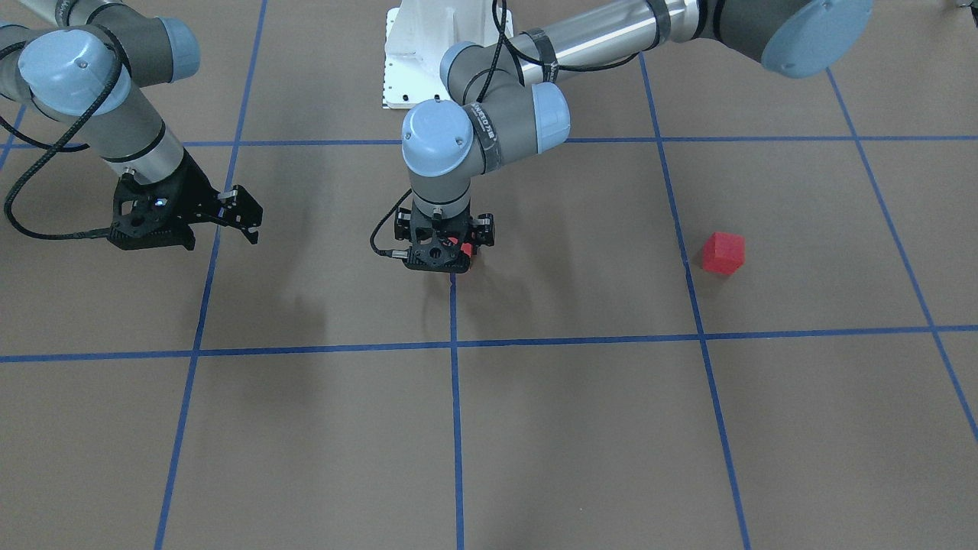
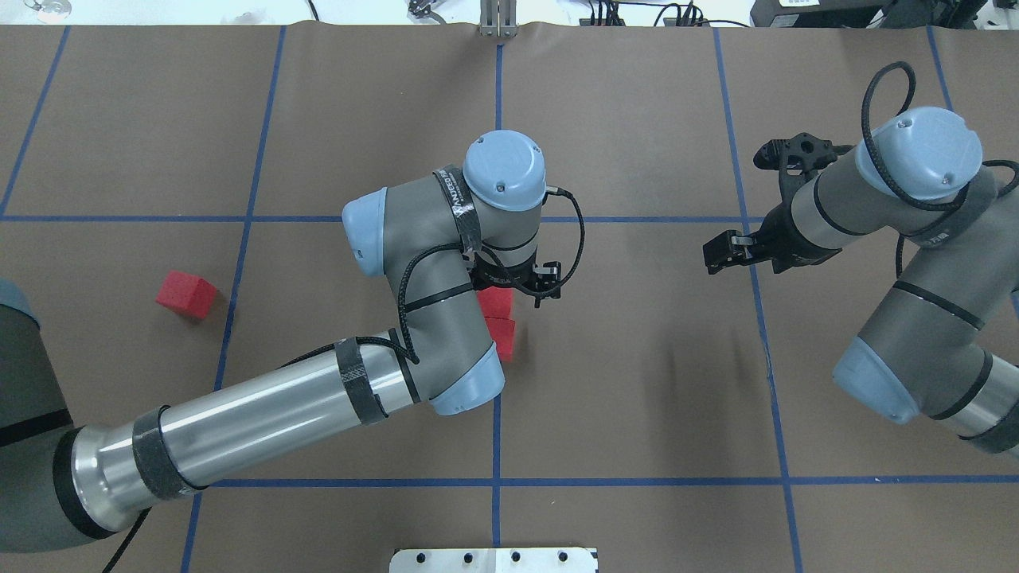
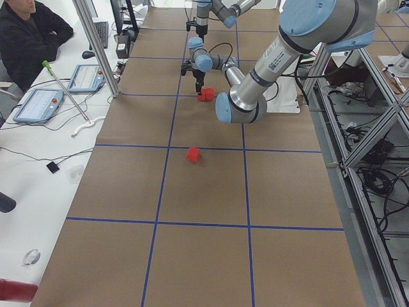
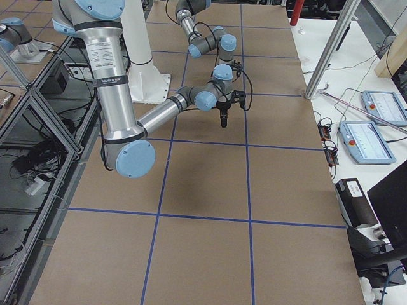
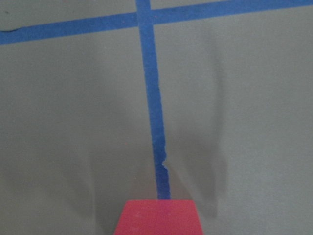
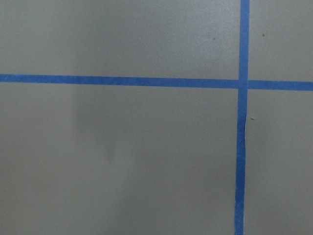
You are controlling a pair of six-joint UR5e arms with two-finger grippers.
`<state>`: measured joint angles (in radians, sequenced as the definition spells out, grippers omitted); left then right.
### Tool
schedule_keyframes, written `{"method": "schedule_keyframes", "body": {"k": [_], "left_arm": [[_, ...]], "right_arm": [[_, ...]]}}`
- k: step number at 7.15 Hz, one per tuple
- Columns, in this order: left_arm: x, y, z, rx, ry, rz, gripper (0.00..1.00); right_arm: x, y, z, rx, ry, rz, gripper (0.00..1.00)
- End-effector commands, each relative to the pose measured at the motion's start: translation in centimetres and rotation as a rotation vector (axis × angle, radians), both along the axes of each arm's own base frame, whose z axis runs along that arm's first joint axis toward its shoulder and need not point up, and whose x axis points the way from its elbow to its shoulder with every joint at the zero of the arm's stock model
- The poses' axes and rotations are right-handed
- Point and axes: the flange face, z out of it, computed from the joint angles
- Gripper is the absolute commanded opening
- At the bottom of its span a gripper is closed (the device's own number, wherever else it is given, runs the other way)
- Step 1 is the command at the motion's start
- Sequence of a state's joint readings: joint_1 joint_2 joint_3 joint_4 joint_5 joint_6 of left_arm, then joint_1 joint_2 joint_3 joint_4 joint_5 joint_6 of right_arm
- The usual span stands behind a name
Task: Form red blocks into L shape at center
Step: 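Move the left gripper back to the remaining red cube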
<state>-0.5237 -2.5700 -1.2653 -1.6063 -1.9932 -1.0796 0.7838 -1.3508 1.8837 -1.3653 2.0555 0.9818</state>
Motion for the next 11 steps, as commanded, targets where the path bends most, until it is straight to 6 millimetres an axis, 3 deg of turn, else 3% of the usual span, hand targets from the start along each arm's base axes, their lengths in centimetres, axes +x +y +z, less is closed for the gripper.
{"method": "schedule_keyframes", "body": {"k": [1,2,4,7,8,11], "left_arm": [[-5.0,-1.6,-1.3,-0.022,0.06,-0.011,1.0],[-10.6,-1.6,1.7,-0.018,0.079,-0.022,1.0],[-22.1,1.3,11.4,0.069,0.074,0.017,0.99],[-33.9,0.2,25.2,0.255,-0.061,0.188,0.99],[-35.1,0.6,28.3,0.256,-0.088,0.223,0.99],[-32.4,-1.0,31.9,0.214,-0.076,0.176,0.99]], "right_arm": [[0.1,0.0,0.0,0.003,0.001,-0.001,0.99],[0.4,-0.1,0.2,0.007,0.004,-0.002,0.99],[0.9,-0.4,0.4,0.004,0.006,0.009,0.99],[1.0,-0.4,0.5,0.003,0.007,0.01,0.99],[1.0,-0.4,0.3,0.005,0.004,0.011,0.99],[0.9,-0.4,0.3,0.003,0.005,0.011,0.99]]}}
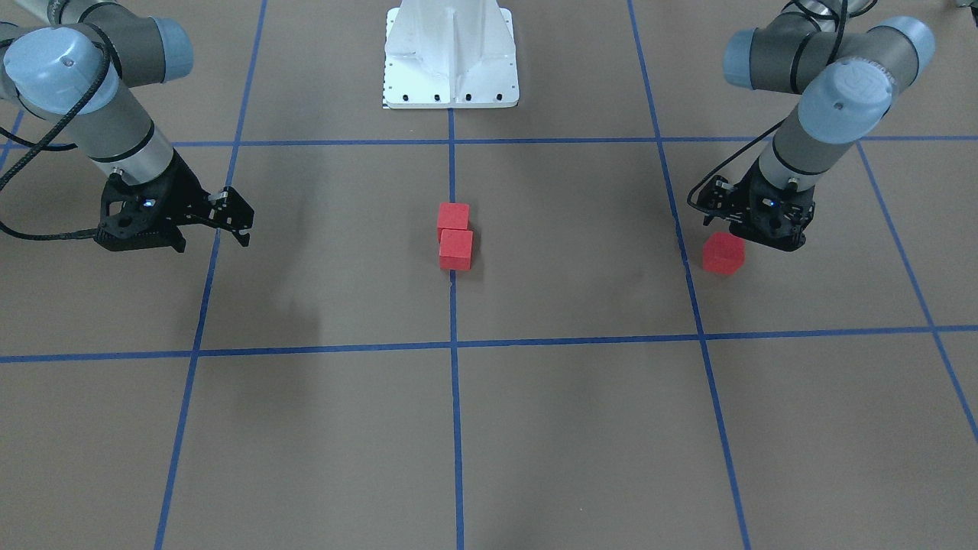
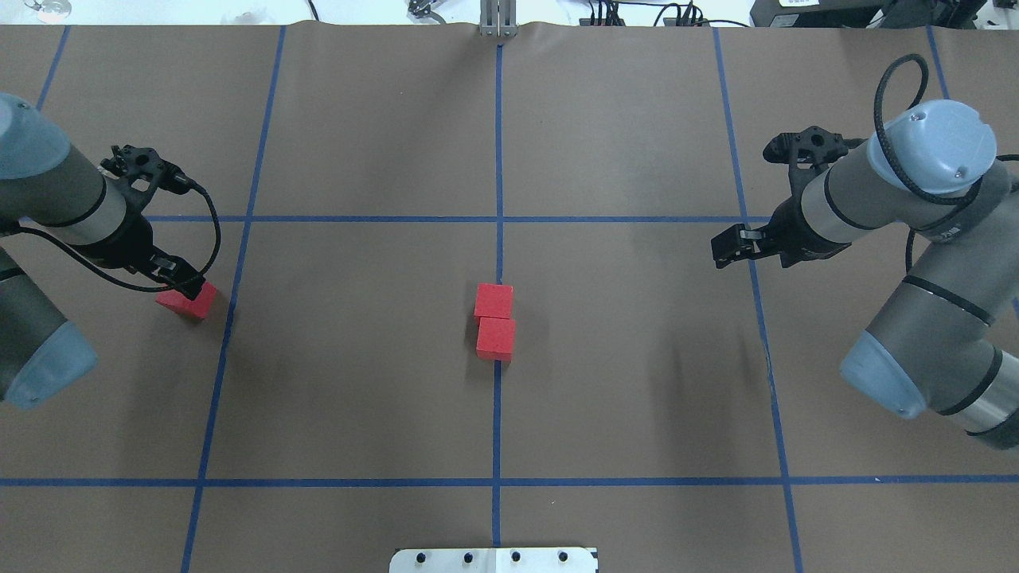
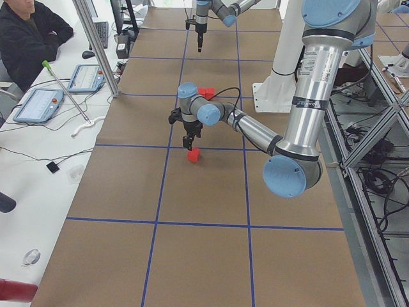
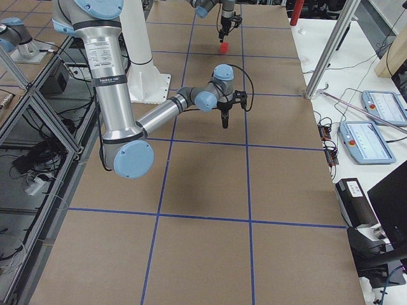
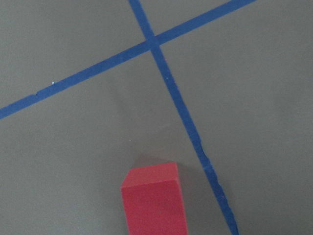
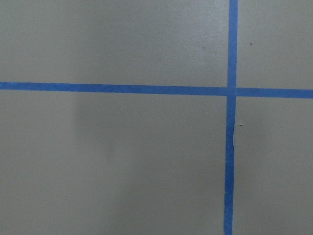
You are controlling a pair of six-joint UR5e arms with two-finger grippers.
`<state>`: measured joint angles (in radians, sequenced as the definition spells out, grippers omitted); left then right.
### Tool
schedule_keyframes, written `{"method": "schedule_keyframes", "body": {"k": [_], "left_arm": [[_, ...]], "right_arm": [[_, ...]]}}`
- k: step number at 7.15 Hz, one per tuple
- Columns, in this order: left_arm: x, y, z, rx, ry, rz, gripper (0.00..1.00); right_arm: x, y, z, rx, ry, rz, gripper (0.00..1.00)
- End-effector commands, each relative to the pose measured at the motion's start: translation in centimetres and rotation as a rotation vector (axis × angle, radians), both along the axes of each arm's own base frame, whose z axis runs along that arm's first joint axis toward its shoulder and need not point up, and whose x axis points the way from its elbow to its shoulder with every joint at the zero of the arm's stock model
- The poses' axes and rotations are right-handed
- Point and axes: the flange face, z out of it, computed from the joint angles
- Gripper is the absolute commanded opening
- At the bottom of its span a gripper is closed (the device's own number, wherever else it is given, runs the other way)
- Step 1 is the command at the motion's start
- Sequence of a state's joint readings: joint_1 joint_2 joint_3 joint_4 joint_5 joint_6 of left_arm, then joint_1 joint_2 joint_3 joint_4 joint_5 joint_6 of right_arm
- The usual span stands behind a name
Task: Form red blocks into L shape at center
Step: 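Grasp the remaining red cube with the left gripper and lift it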
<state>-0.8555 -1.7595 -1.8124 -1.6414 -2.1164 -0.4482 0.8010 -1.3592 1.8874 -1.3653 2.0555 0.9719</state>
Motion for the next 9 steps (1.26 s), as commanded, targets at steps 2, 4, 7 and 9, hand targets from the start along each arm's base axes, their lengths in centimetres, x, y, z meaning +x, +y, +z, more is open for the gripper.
{"method": "schedule_keyframes", "body": {"k": [2,4,7,9], "left_arm": [[1.6,-1.6,2.5,-0.023,0.018,-0.047,0.99],[1.9,-1.8,3.4,-0.038,0.007,-0.046,0.99],[2.2,-1.7,3.9,-0.071,-0.001,-0.072,0.92],[2.7,-1.8,3.6,-0.07,0.001,-0.068,0.72]], "right_arm": [[-0.1,0.0,0.0,-0.003,0.0,0.001,0.99],[-0.1,0.0,0.0,-0.003,0.0,0.001,0.99],[-0.1,0.0,0.0,-0.002,-0.001,0.001,0.99],[-0.1,0.0,0.0,-0.003,0.0,0.001,0.99]]}}
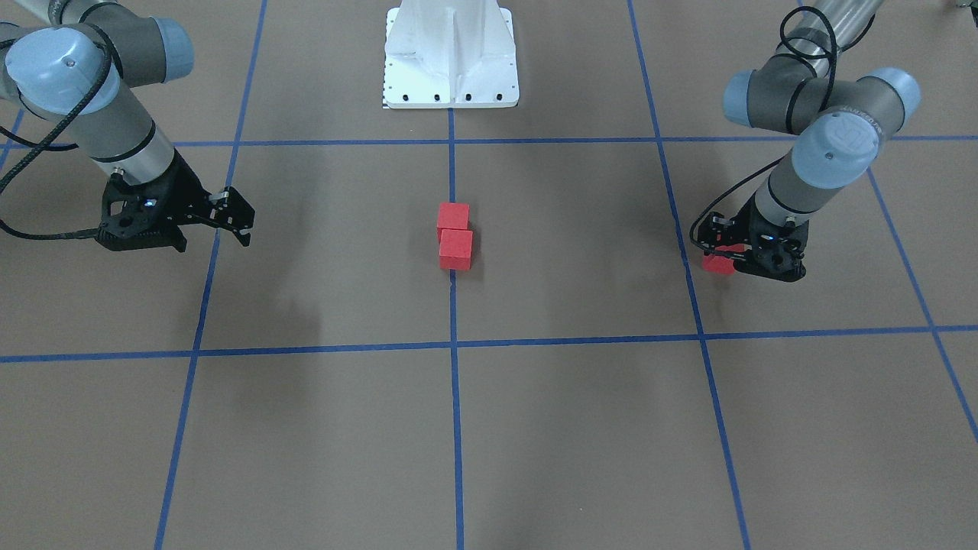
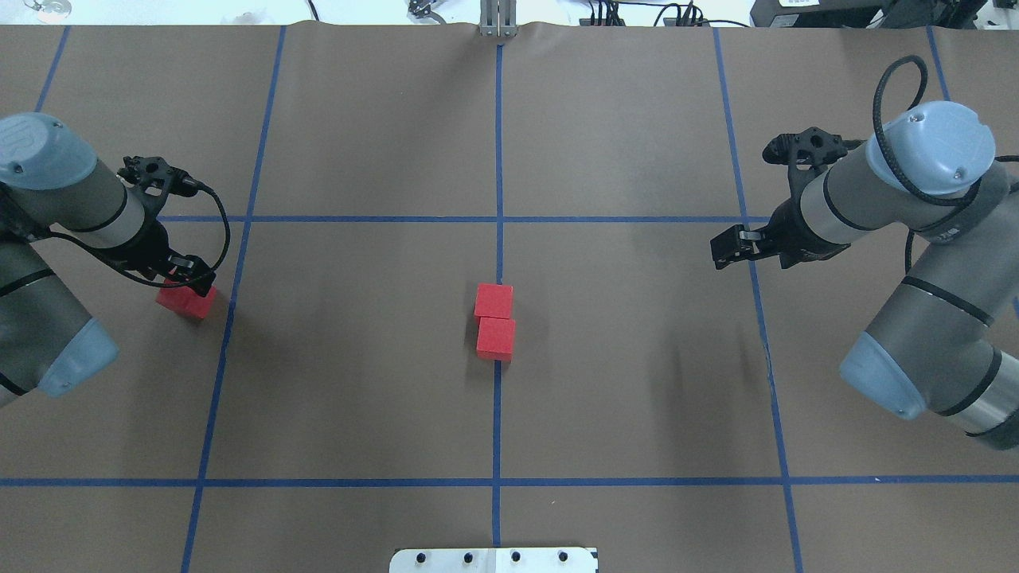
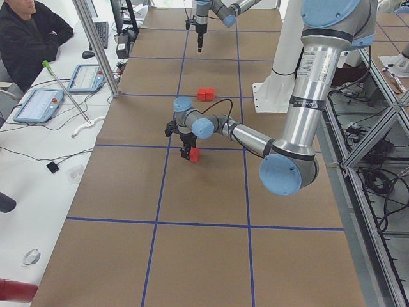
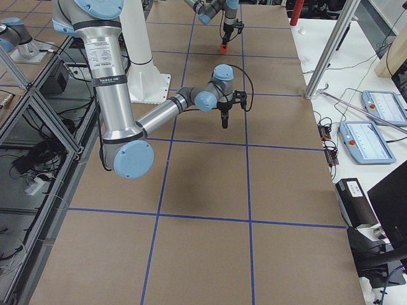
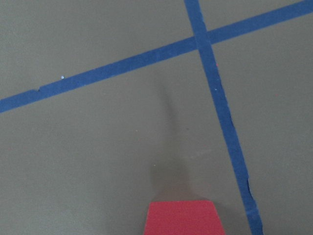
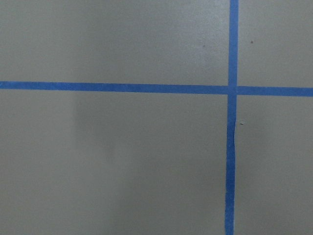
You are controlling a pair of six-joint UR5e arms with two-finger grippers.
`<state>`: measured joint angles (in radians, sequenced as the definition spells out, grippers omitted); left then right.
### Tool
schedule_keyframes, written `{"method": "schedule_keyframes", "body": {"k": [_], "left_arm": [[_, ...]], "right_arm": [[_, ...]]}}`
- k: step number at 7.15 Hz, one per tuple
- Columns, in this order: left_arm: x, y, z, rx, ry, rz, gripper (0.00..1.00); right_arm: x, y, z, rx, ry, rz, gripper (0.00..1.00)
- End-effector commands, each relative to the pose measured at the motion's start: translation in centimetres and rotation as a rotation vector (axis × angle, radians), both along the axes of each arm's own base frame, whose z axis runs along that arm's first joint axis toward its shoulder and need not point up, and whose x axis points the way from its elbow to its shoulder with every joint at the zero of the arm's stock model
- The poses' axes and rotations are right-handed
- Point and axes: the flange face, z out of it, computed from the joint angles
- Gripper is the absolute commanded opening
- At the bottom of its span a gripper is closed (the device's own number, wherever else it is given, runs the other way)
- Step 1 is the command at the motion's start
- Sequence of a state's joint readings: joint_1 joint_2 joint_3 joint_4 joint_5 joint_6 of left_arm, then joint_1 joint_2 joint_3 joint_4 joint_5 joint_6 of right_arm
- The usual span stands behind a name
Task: Form red blocks into L shape at center
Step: 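Grasp the remaining red cube with the left gripper and lift it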
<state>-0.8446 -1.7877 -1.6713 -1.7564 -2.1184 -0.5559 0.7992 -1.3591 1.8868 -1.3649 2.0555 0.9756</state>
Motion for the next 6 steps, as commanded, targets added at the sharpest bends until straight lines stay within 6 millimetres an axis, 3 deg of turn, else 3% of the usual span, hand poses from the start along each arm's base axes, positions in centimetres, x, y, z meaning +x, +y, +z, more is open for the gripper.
{"method": "schedule_keyframes", "body": {"k": [1,2,3,4,5,6], "left_arm": [[0.3,-0.1,-0.3,0.002,0.003,0.001,0.26],[0.4,-0.2,-0.4,0.003,0.004,0.001,0.0],[0.4,0.1,-0.8,-0.01,0.025,0.016,0.0],[0.6,0.4,-2.5,-0.066,0.104,0.057,0.0],[-2.5,-1.1,-3.2,-0.095,0.096,0.003,0.0],[-4.4,-0.7,-4.7,-0.302,0.004,-0.166,0.0]], "right_arm": [[0.0,0.0,0.1,0.001,0.002,-0.002,0.99],[0.0,0.0,0.3,-0.001,0.005,-0.003,0.99],[0.0,0.0,0.2,0.0,0.004,-0.003,0.99],[0.0,0.0,0.2,0.0,0.004,-0.003,0.99],[0.1,-0.1,0.2,0.0,0.004,-0.002,0.99],[0.3,-0.2,0.3,-0.001,0.005,0.003,0.99]]}}
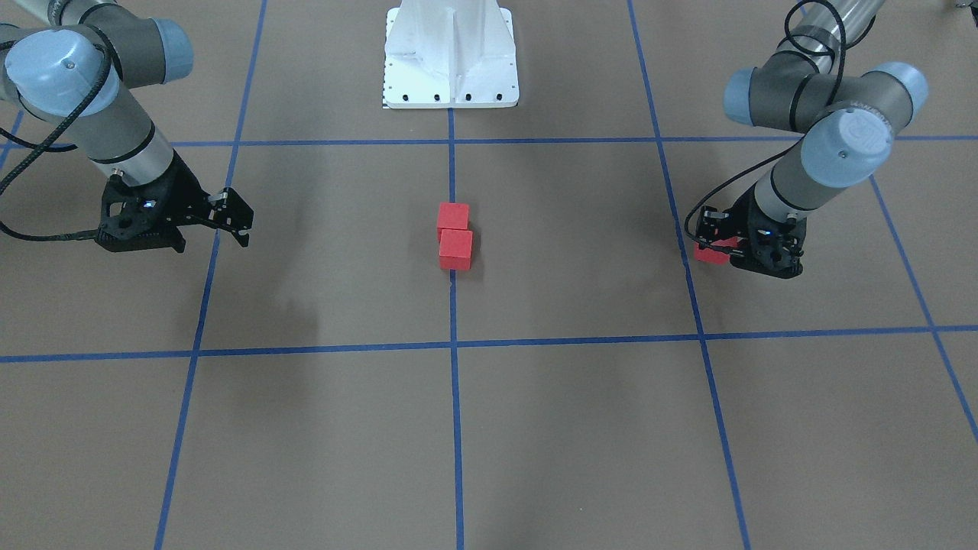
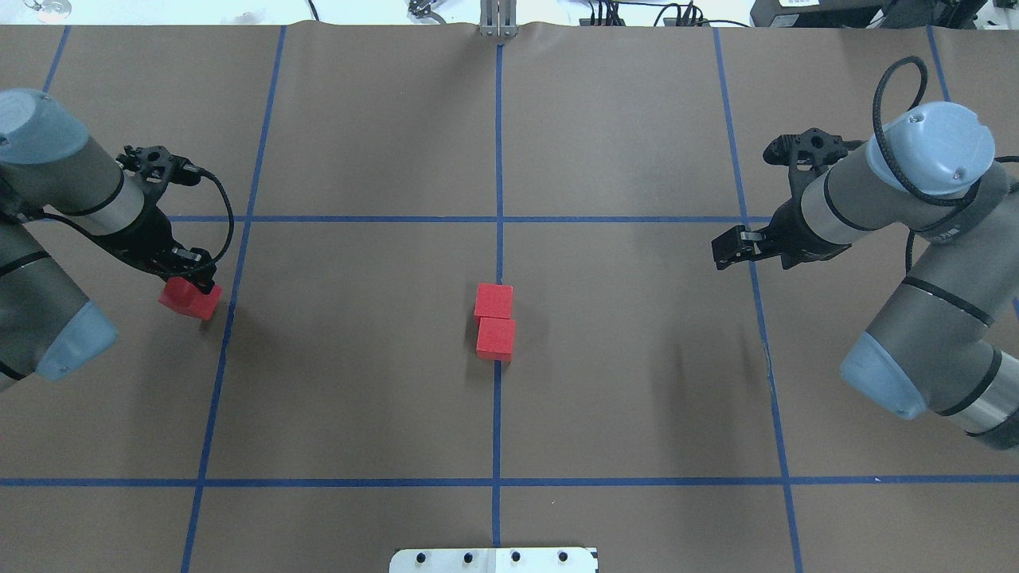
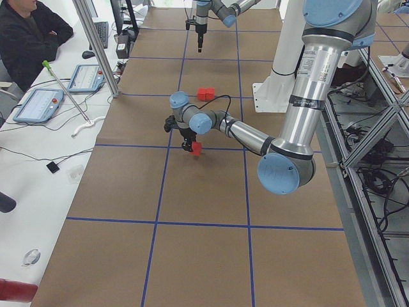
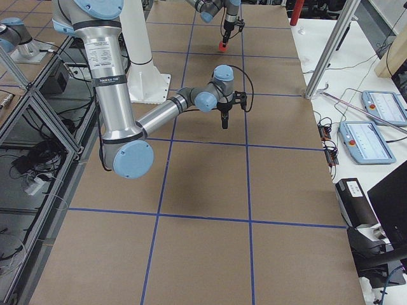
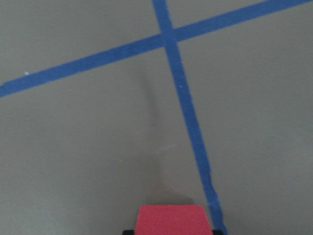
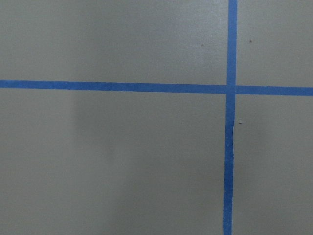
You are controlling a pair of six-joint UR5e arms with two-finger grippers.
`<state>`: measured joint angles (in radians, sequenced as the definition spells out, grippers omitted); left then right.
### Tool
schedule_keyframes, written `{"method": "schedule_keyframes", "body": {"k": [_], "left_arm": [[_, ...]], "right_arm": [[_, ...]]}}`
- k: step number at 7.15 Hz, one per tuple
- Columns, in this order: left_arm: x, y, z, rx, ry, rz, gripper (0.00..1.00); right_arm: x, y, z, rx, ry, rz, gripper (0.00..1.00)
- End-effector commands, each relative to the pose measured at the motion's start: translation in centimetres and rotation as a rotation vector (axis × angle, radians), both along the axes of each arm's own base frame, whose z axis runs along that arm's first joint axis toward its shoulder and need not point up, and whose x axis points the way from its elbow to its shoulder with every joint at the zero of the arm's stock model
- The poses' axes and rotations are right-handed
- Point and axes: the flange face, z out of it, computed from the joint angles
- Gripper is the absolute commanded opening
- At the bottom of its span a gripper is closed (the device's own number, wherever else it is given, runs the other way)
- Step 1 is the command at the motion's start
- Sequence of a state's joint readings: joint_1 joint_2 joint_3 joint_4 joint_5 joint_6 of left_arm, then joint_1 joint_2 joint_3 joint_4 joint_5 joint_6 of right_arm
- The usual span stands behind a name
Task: Form red blocks into L shape at center
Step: 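Carry the cube with the left gripper beside the farther stacked cube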
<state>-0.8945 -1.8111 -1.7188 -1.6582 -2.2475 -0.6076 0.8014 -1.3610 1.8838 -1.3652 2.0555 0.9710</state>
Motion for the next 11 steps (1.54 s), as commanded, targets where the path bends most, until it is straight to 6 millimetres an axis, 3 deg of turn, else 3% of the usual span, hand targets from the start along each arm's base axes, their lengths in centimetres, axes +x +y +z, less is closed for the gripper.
{"method": "schedule_keyframes", "body": {"k": [1,2,3,7,8,9,10,11], "left_arm": [[-2.3,-0.9,-5.3,-0.29,-0.085,-0.332,0.0],[-1.7,-1.0,-7.9,-0.388,-0.07,-0.455,0.0],[0.2,-0.2,-11.6,-0.566,-0.052,-0.63,0.0],[13.3,3.2,-19.8,-1.063,-0.117,-0.98,0.0],[15.7,1.6,-21.8,-1.135,-0.128,-1.049,0.0],[19.0,-0.1,-23.3,-1.181,-0.129,-1.091,0.0],[21.3,-0.7,-22.5,-1.205,-0.105,-1.095,0.0],[22.3,-0.6,-22.1,-1.22,-0.096,-1.093,0.0]], "right_arm": [[0.4,-0.2,0.2,-0.002,0.004,0.008,0.99],[0.4,-0.2,0.2,-0.002,0.005,0.009,0.99],[0.5,-0.3,0.4,0.002,0.011,0.017,0.99],[1.9,-0.8,1.5,-0.01,0.026,0.041,0.99],[1.9,-0.8,1.7,-0.012,0.03,0.042,0.99],[1.9,-0.7,1.7,-0.013,0.029,0.041,0.99],[1.9,-0.7,1.7,-0.014,0.029,0.042,0.99],[1.9,-0.7,1.7,-0.013,0.03,0.043,0.99]]}}
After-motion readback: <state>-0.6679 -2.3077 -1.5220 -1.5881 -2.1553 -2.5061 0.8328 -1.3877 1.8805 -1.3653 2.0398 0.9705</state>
